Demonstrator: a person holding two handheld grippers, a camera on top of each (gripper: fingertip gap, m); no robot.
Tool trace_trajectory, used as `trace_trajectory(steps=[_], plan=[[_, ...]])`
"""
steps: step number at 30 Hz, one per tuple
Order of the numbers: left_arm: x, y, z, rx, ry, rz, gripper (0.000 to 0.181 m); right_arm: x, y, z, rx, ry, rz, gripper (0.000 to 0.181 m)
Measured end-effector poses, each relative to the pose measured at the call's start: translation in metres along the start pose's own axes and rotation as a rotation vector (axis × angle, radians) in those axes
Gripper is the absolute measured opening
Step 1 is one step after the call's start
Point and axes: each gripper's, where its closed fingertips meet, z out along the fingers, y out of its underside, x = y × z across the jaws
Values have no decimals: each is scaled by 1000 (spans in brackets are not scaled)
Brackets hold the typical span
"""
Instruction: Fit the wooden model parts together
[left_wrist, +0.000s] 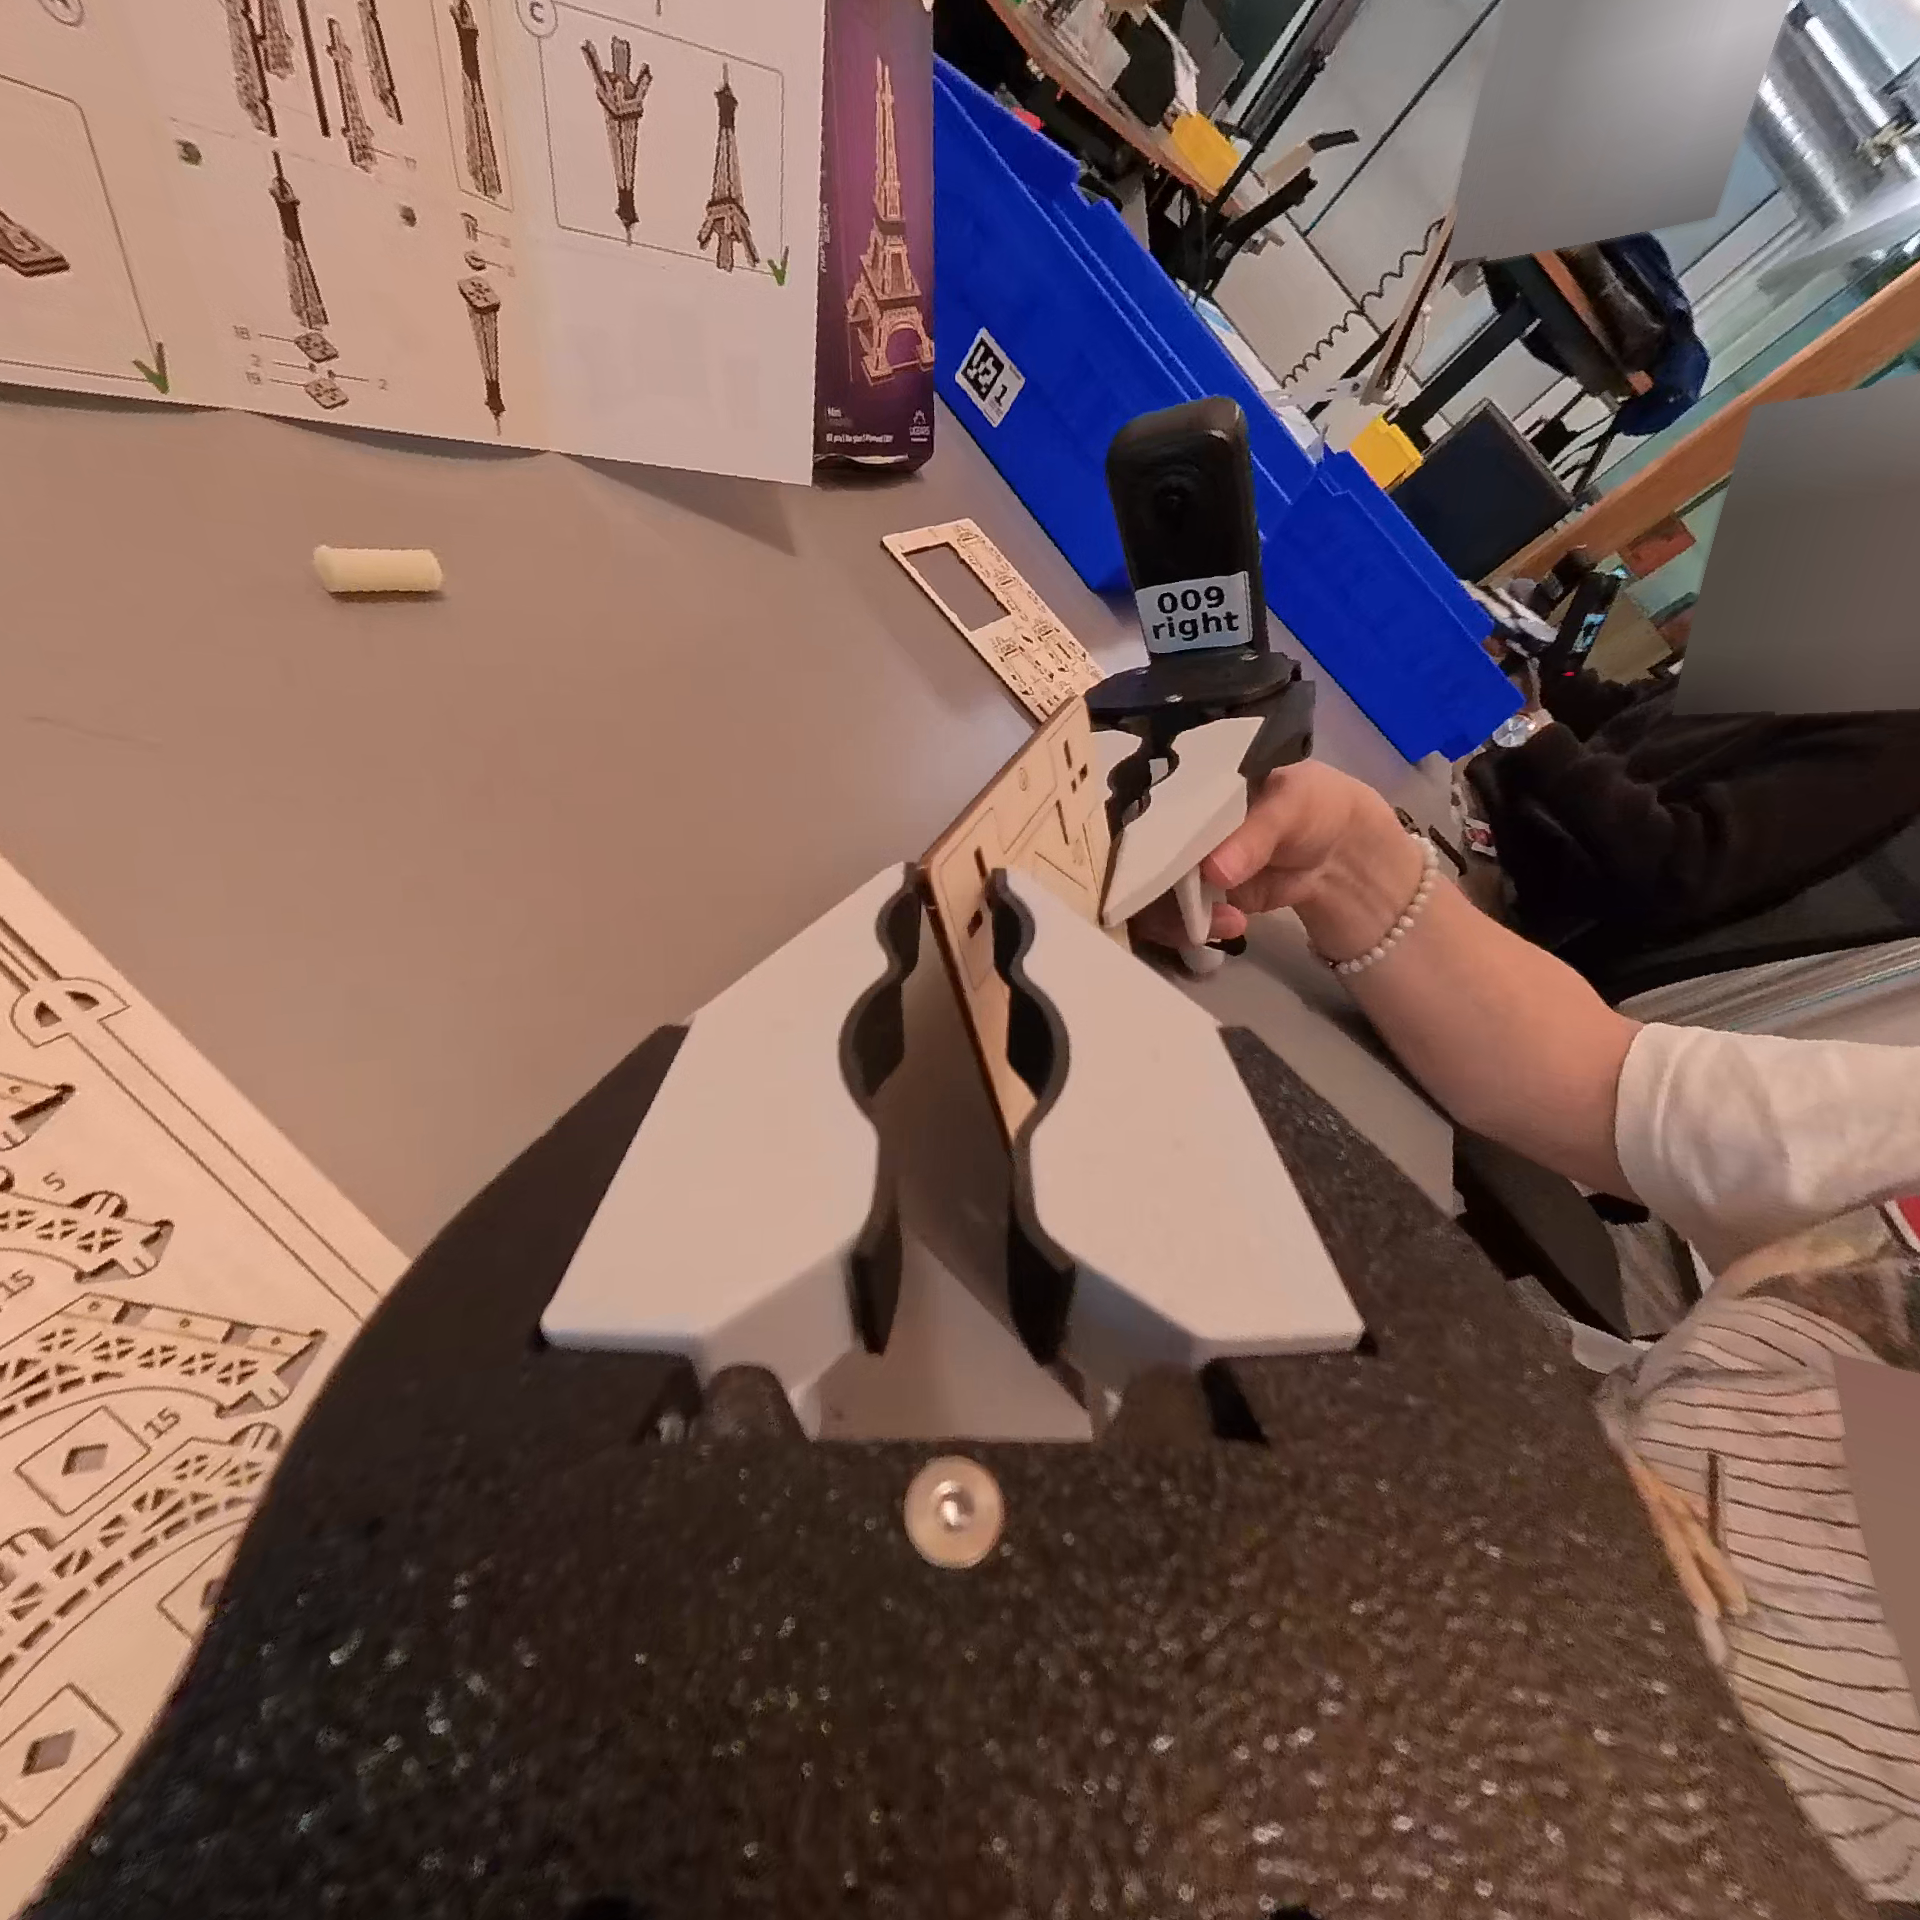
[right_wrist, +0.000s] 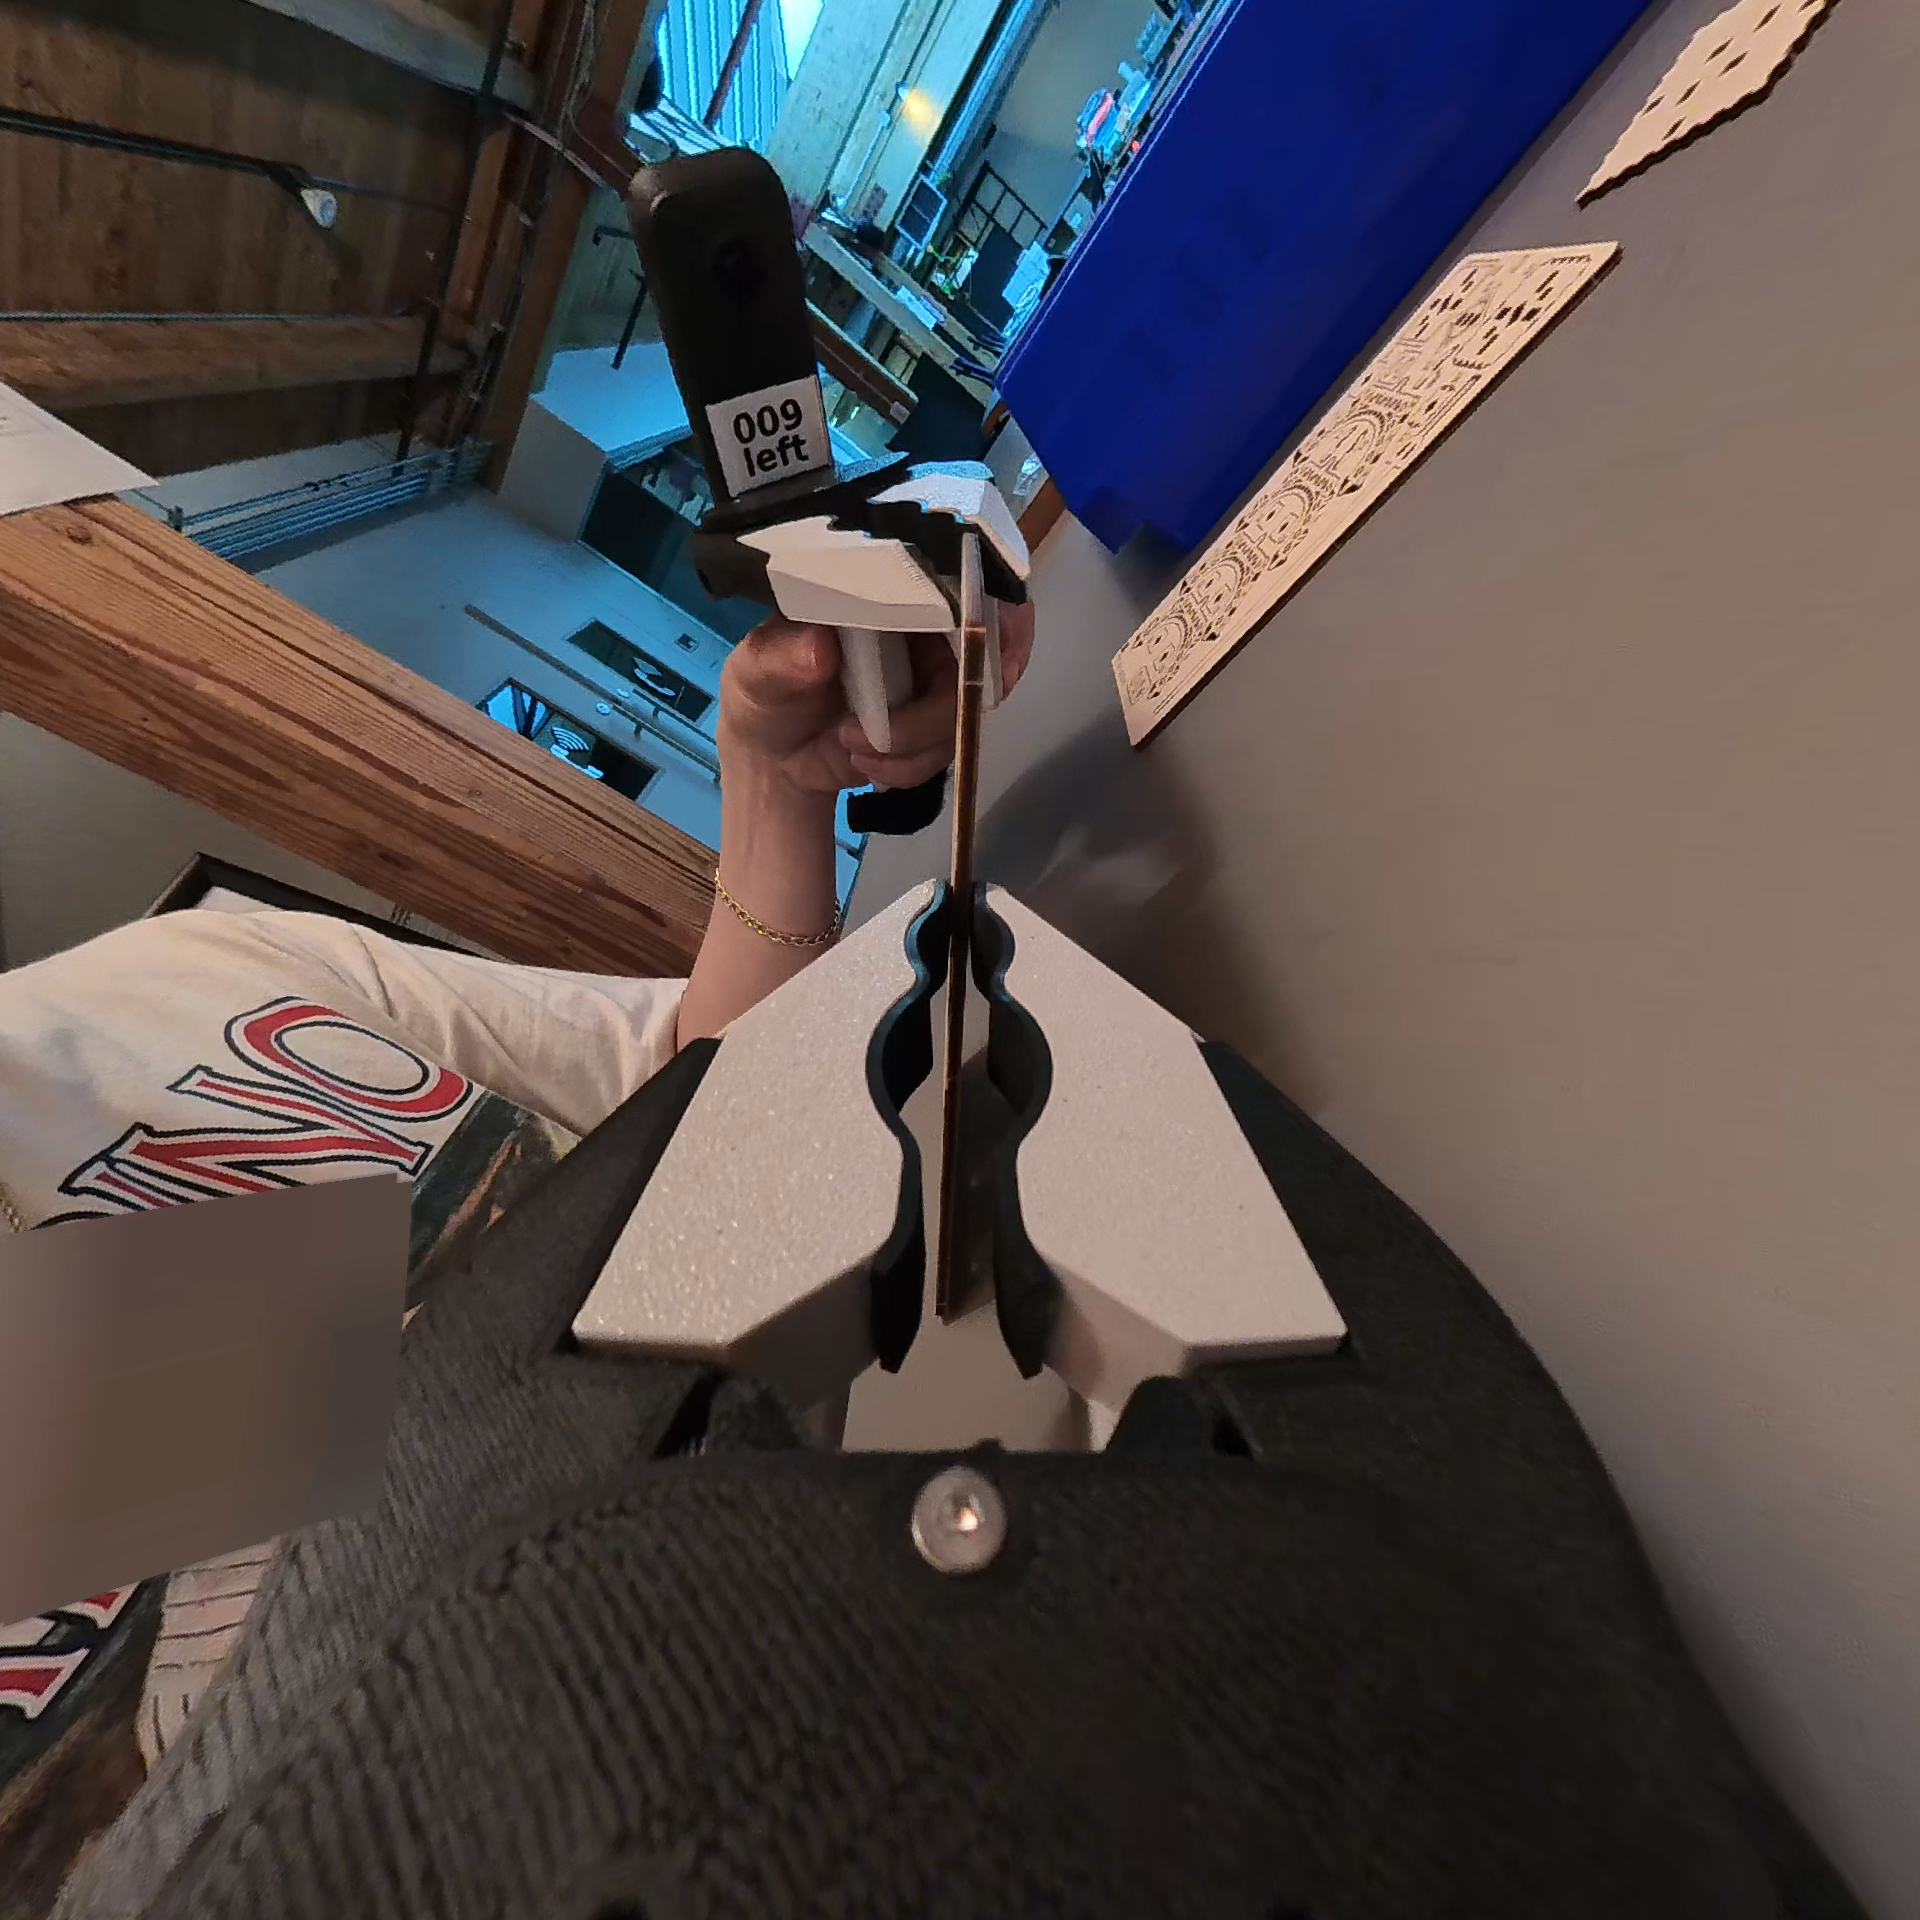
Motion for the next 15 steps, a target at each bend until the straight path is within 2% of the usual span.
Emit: trace_trajectory(steps=[8, 11, 15], plan=[[14, -10, -10, 63, 128, -39, 2, -2, -18, -10, 115, -36, 33, 2], [16, -10, -12, 66, 163, -61, 2, -5, -18, -9, 111, -40, -5, 2], [19, -10, -16, 70, 209, -94, 0, -12, -21, -11, 124, -92, -13, 15]])
